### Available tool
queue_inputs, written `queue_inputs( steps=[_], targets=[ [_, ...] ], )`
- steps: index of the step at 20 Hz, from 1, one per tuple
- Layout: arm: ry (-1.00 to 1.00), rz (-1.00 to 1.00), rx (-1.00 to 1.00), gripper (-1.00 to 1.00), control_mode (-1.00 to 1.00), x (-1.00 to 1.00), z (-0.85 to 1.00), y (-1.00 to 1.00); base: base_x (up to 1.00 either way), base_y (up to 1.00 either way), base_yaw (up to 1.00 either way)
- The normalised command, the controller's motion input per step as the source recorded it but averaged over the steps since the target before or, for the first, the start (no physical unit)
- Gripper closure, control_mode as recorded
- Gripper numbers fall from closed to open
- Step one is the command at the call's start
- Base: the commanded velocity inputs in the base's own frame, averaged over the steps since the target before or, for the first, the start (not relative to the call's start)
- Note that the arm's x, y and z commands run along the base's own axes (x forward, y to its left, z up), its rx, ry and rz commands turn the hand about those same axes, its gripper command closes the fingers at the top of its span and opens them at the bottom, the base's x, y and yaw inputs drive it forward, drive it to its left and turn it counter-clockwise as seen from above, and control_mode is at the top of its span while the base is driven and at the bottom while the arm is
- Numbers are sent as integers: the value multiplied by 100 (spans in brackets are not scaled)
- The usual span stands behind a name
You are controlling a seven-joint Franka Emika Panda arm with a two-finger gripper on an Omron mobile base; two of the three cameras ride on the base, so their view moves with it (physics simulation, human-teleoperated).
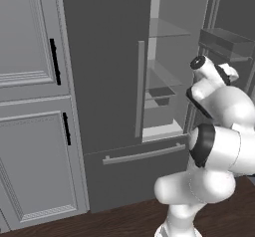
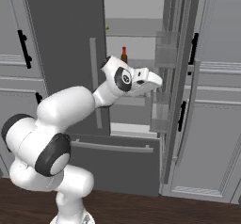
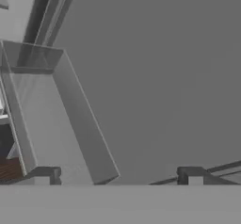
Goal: Grab a lemon wedge from the fridge and one ice cube from the ice bowl, and put them in the glass of lemonade.
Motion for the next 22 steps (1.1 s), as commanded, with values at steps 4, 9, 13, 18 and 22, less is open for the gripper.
queue_inputs(
  steps=[4, 9, 13, 18, 22],
  targets=[
    [-2, 20, 13, -100, -100, -28, 29, 100, 0, 0, 0],
    [0, 42, 33, -100, -100, -13, 1, 100, 0, 0, 0],
    [0, 51, 43, -100, -100, 0, 0, 100, 0, 0, 0],
    [0, 51, 40, -100, -100, -2, 5, 100, 0, 0, 0],
    [-6, 10, 13, -100, -100, -28, 87, 55, 0, 0, 0]
  ],
)
